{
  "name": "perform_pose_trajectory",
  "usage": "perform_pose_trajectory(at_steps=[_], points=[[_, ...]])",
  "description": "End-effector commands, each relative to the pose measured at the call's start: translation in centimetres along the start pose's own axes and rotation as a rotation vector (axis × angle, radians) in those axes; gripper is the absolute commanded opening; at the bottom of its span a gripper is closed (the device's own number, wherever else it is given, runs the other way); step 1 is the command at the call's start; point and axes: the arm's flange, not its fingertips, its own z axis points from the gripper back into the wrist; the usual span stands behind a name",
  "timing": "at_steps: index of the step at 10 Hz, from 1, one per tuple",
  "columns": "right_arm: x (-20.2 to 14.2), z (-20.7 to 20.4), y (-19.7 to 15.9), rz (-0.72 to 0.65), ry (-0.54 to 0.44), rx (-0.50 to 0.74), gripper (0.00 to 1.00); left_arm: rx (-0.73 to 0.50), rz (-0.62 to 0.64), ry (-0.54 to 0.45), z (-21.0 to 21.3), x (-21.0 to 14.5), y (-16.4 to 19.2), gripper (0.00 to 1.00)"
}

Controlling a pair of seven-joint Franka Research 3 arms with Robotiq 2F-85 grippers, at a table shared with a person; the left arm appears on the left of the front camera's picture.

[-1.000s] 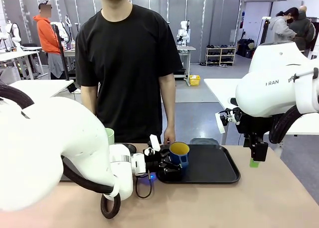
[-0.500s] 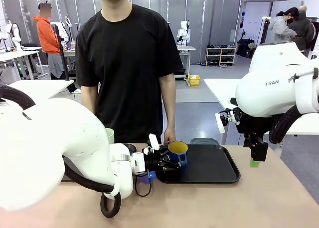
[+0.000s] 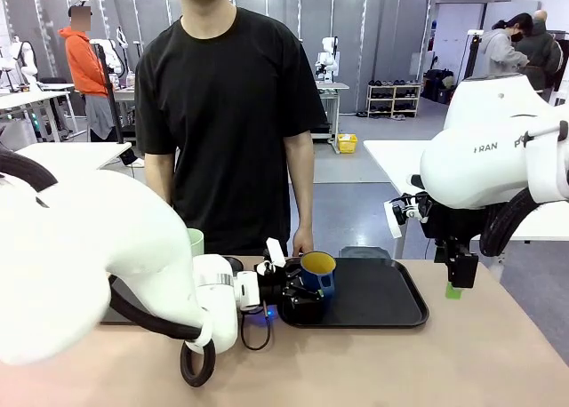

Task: Sort and store the cups by type.
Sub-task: Pick up the Handle plastic cup and place it into the empty Flat Tray.

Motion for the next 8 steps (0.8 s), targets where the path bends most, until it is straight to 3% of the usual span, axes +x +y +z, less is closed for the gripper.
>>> perform_pose_trajectory(at_steps=[1,8], points=[[-0.07,0.13,-0.05,-0.004,0.011,0.001,1.00,0.010,-0.011,-0.005,0.26,-0.38,0.12,0.71],[-0.07,0.13,-0.05,-0.004,0.011,0.001,1.00,0.010,-0.011,-0.005,0.26,-0.38,0.12,0.71]])
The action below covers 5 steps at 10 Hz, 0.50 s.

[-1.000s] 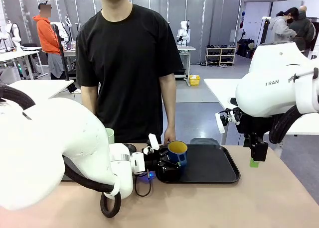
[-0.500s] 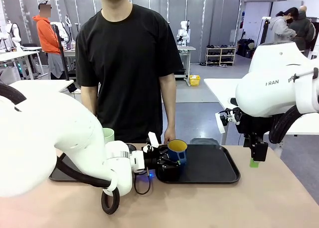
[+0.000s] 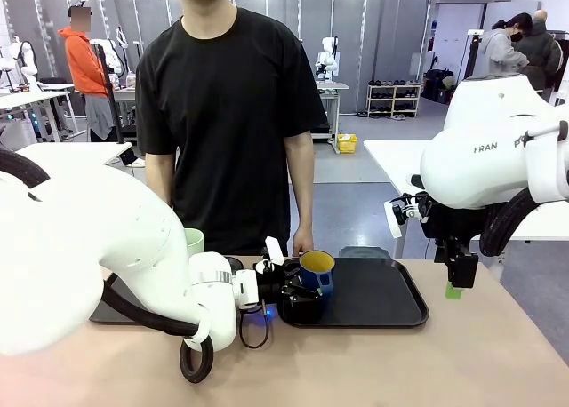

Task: Sort and store the cups by type.
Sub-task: Pick up the Handle plastic cup and place it into the empty Flat Tray.

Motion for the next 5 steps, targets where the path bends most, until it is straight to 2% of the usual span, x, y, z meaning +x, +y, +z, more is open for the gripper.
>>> perform_pose_trajectory(at_steps=[1,5], points=[[-0.1,0.1,-0.1,-0.004,0.011,0.001,1.00,0.000,0.000,0.000,0.0,0.0,0.0,0.71],[-0.1,0.1,-0.1,-0.004,0.011,0.001,1.00,0.108,-0.007,0.018,-1.6,-0.2,0.7,0.71]])
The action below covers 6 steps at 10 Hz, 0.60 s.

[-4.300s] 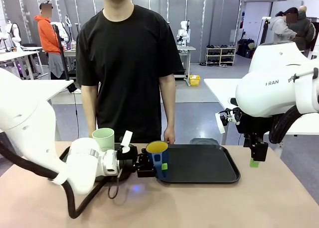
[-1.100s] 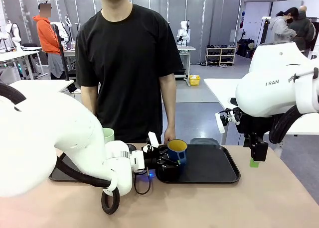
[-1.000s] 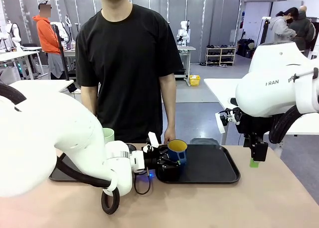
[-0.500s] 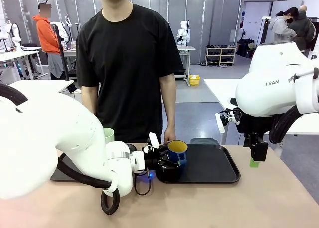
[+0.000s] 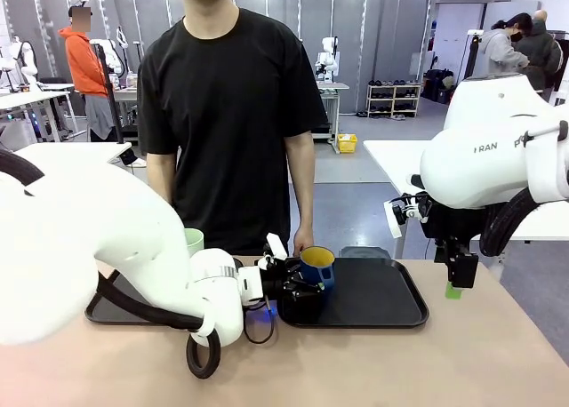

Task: Sort and store the cups by type.
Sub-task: Pick up the Handle plastic cup and place it into the empty Flat Tray.

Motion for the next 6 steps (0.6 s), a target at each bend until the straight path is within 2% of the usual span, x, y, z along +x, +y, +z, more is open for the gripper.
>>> perform_pose_trajectory(at_steps=[1,6], points=[[-0.1,0.1,-0.1,-0.004,0.011,0.001,1.00,0.052,-0.031,0.000,-1.3,-0.2,-0.2,0.71],[-0.1,0.1,-0.1,-0.004,0.011,0.001,1.00,0.094,0.019,0.020,-2.5,-0.7,0.0,0.71]])
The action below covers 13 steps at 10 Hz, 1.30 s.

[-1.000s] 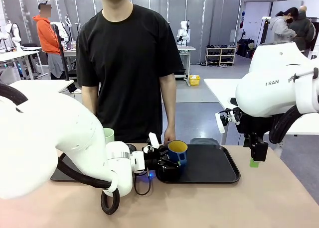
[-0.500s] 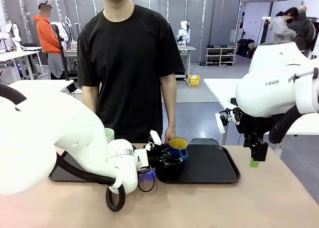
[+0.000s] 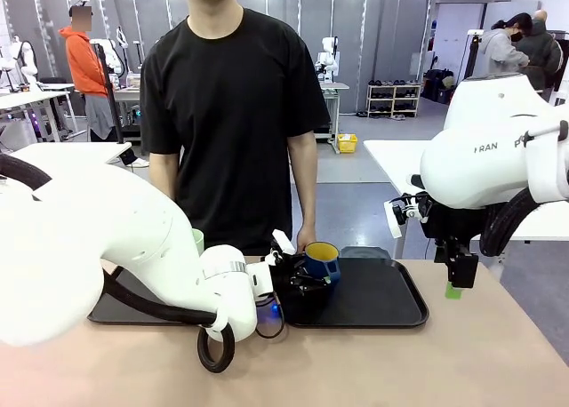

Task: Sort and store the cups by type.
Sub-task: Pick up the Handle plastic cup and place it into the empty Flat Tray.

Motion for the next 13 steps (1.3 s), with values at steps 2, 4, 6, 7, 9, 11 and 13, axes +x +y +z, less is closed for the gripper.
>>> perform_pose_trajectory(at_steps=[2,4,6,7,9,11,13], points=[[-0.1,0.1,-0.1,-0.004,0.011,0.001,1.00,0.045,0.001,0.002,-1.2,-1.0,-0.6,0.71],[-0.1,0.1,-0.1,-0.004,0.011,0.001,1.00,0.044,0.007,0.009,-1.3,-1.5,-0.9,0.71],[-0.1,0.1,-0.1,-0.004,0.011,0.001,1.00,0.051,0.012,0.019,-1.4,-1.9,-1.1,0.71],[-0.1,0.1,-0.1,-0.004,0.011,0.001,1.00,0.056,0.011,0.023,-1.3,-2.1,-1.1,0.71],[-0.1,0.1,-0.1,-0.004,0.011,0.001,1.00,0.061,0.000,0.022,-1.1,-2.2,-1.4,0.71],[-0.1,0.1,-0.1,-0.004,0.011,0.001,1.00,0.059,0.005,0.020,-0.8,-2.4,-1.6,0.71],[-0.1,0.1,-0.1,-0.004,0.011,0.001,1.00,0.056,0.015,0.023,-0.6,-2.5,-1.9,0.82]])
